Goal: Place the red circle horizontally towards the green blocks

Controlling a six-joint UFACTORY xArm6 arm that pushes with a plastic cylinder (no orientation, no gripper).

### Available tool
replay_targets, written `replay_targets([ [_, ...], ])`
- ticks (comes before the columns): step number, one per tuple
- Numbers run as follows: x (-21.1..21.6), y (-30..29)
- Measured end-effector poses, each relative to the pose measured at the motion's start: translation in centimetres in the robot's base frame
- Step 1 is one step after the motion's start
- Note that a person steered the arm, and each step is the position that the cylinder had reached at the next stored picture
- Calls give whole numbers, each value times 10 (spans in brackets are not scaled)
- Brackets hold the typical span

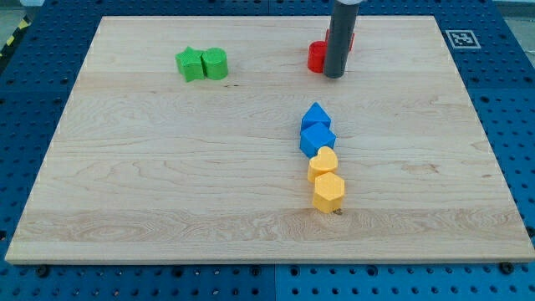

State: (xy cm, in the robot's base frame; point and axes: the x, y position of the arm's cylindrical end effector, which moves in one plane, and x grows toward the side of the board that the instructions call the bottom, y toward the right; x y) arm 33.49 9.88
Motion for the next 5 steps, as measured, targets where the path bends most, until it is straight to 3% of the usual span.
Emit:
replay_targets([
  [3,-4,-6],
  [5,-32,6],
])
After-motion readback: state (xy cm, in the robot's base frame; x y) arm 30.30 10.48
